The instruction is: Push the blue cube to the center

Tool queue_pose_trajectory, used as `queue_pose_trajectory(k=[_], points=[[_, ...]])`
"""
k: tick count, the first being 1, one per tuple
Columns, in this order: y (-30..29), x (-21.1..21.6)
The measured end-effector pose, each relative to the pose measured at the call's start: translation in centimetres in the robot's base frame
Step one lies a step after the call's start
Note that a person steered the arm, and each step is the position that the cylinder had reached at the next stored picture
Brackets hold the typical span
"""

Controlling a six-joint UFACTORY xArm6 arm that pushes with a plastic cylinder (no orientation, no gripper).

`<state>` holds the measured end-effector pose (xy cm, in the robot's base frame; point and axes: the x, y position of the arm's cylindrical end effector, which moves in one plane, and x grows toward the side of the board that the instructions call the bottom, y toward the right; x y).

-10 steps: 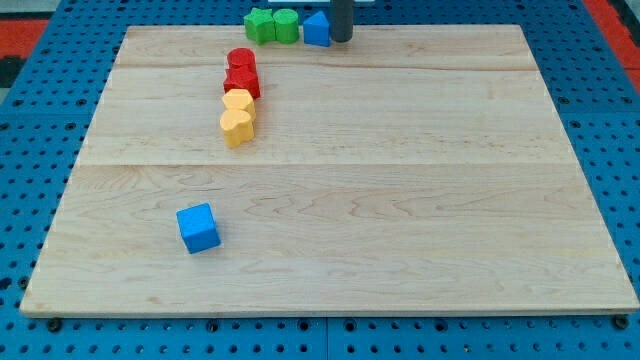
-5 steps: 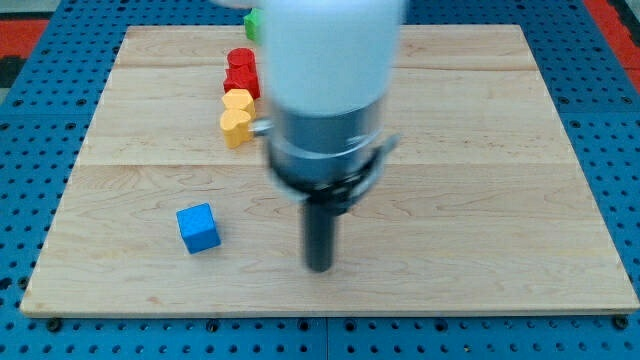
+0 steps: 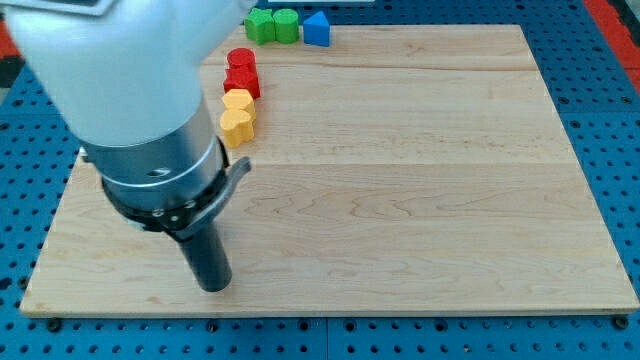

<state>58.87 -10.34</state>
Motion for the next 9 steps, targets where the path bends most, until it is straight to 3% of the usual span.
queue_pose_trajectory(k=[1,2,3,5,6,8,9], points=[[-2.5,0.1],[-9.3,-0.3],[-8.5,-3.5],[10.6,-6.3],[16.6,-8.4],[15.8,-5.8],[14.5,-7.3]])
